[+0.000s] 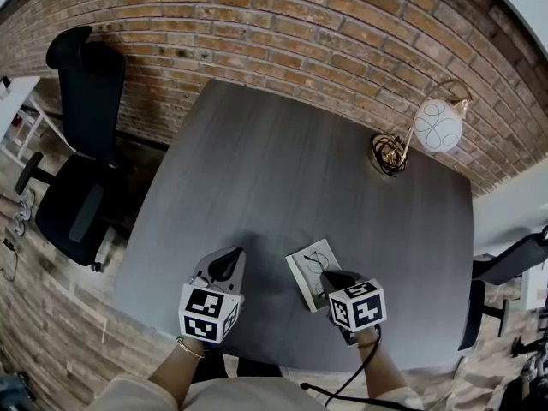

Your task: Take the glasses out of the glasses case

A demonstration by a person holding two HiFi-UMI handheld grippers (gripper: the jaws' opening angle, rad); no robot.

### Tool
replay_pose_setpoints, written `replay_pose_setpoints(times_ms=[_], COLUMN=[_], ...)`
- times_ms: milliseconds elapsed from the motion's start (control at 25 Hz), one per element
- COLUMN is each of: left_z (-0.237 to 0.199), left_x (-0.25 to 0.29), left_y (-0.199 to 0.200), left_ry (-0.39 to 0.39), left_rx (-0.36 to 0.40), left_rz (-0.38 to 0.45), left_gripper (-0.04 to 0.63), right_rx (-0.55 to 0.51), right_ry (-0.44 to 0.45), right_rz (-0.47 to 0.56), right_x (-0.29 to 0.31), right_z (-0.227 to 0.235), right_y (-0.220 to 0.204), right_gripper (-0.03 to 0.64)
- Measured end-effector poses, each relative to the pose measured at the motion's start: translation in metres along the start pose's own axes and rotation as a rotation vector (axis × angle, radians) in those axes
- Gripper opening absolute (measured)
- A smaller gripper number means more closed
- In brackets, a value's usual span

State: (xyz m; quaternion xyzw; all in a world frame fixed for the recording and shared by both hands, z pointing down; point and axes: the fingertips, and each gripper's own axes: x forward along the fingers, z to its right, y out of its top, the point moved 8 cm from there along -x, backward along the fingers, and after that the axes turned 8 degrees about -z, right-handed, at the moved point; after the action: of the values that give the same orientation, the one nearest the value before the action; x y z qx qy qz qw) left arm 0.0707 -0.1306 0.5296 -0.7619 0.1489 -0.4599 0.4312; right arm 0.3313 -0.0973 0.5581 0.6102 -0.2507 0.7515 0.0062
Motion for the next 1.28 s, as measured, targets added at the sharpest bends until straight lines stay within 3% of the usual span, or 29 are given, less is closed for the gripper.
replay_pose_setpoints(times_ms=[680,1280], left_z=[0.004,0.007], left_x=[-0.02,-0.027], left_y=[0.03,0.093], left_ry=[-0.016,-0.039], left_rx=[0.047,0.116], left_rz=[0.107,0.237], left_gripper=[0.017,0.017], right_rx=[-0.006,0.117], right_ry=[-0.078,-0.198], right_rz=[0.148,0.415], right_x=[-0.041,-0.103], right_z=[-0.015,-0.03], right_y=[0.03,0.049], right_gripper=[0.043,0.043])
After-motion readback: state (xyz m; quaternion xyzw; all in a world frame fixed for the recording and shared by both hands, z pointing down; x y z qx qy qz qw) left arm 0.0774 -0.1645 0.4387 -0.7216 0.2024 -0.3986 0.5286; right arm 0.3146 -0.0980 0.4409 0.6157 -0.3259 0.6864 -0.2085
